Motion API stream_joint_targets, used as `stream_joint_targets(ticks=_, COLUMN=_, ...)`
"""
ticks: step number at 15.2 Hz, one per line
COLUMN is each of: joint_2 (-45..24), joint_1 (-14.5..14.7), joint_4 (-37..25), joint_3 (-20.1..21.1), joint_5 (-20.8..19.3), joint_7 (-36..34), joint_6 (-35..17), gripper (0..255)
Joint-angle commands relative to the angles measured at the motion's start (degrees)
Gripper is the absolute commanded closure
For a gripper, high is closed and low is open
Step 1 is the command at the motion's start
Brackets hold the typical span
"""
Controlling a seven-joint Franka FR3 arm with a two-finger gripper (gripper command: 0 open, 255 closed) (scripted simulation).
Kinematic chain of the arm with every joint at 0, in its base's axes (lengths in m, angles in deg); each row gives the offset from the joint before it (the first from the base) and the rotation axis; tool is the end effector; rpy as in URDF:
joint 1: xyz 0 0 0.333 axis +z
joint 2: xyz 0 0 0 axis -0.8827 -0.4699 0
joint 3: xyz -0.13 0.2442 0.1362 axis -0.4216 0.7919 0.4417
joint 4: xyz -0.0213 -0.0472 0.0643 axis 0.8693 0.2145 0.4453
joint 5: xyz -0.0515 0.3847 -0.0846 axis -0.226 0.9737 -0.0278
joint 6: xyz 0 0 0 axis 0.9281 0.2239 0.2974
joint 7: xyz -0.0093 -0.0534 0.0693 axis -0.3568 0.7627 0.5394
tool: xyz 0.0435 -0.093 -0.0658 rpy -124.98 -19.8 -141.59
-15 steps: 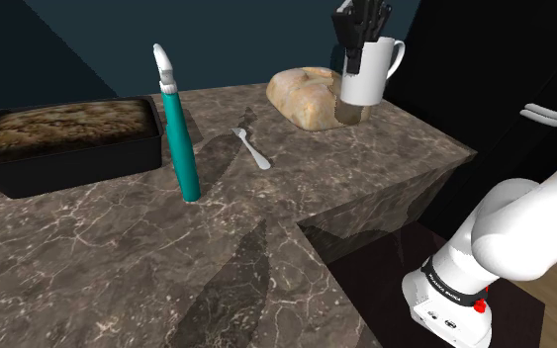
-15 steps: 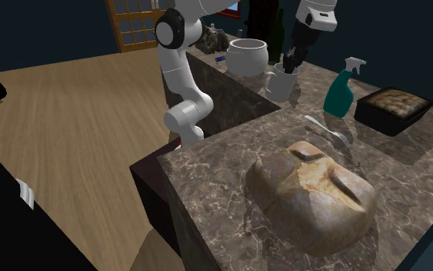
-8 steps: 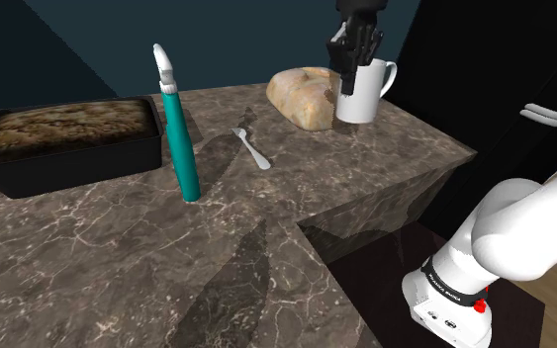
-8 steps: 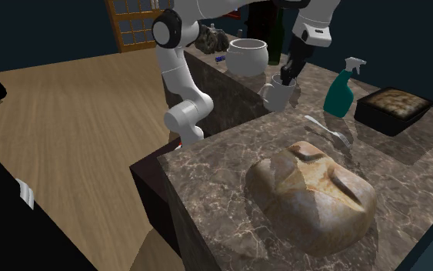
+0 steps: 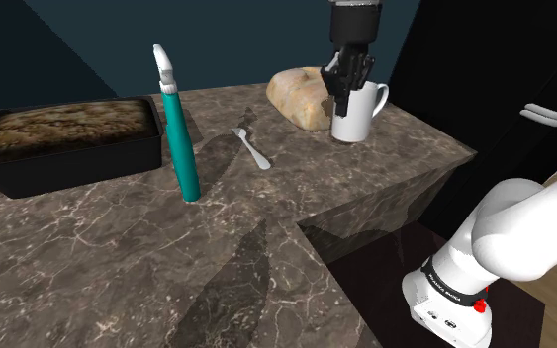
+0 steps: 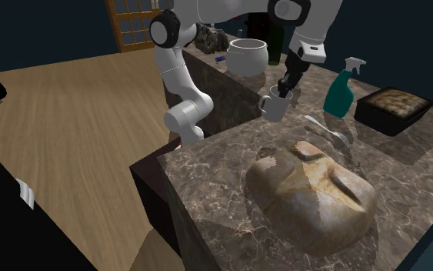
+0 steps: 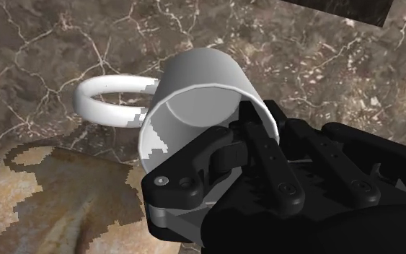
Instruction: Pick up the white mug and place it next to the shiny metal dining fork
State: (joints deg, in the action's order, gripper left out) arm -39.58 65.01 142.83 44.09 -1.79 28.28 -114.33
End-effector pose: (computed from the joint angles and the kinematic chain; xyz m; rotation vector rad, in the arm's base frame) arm 0.3754 0.1564 0.6078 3.1066 -0.0207 -0.2645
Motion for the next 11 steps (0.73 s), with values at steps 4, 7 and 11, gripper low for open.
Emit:
stream_joint_targets(ticks=4, joint_2=1.0, joint_1=0.15, joint_4=4.66, joint_3=0.18, joint_5=0.25, joint_7=0.28, joint_6=-3.7, gripper=255)
stream_joint_targets(ticks=7, joint_2=1.46, joint_1=0.24, joint_4=7.37, joint_3=0.31, joint_5=0.4, joint_7=0.43, joint_6=-5.96, gripper=255)
stream_joint_targets(ticks=11, joint_2=1.91, joint_1=0.36, joint_4=11.02, joint_3=0.52, joint_5=0.61, joint_7=0.63, joint_6=-9.16, gripper=255)
